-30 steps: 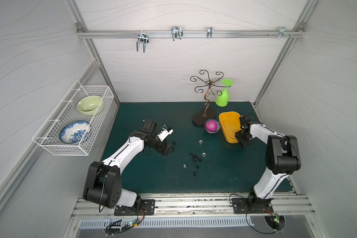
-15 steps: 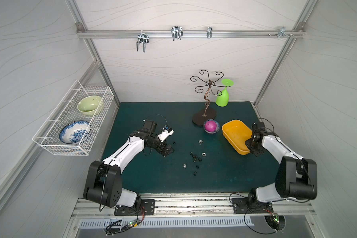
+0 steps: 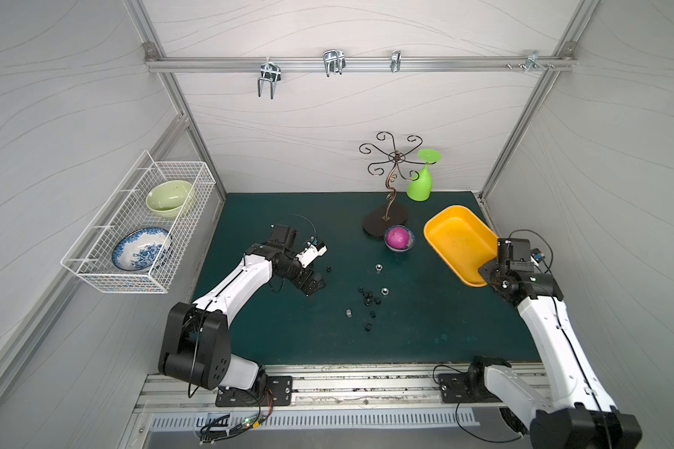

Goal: Put the nuts on the desktop into the storage box
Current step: Pick up the storage box at the center of the board, then place the storage box at the center of the board.

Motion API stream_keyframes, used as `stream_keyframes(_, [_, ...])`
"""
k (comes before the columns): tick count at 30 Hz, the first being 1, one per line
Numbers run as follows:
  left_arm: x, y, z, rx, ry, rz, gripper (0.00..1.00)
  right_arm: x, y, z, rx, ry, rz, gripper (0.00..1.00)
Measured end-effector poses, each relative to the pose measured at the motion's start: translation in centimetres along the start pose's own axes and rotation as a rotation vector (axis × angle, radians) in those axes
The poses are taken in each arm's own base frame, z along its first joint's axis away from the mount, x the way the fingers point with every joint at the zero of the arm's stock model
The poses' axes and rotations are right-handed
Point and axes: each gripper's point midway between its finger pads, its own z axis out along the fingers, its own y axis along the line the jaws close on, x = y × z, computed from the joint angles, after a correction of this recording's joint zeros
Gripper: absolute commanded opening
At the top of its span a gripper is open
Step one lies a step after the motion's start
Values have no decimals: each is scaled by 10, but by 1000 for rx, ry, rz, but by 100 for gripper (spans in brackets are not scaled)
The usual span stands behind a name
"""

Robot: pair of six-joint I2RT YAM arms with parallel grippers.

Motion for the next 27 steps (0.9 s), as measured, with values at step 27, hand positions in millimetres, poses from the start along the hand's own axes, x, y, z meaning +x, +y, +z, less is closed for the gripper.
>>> stream_keyframes(27, [10, 51, -123, -162, -107, -387, 99, 128, 280, 3, -439, 34, -808, 0])
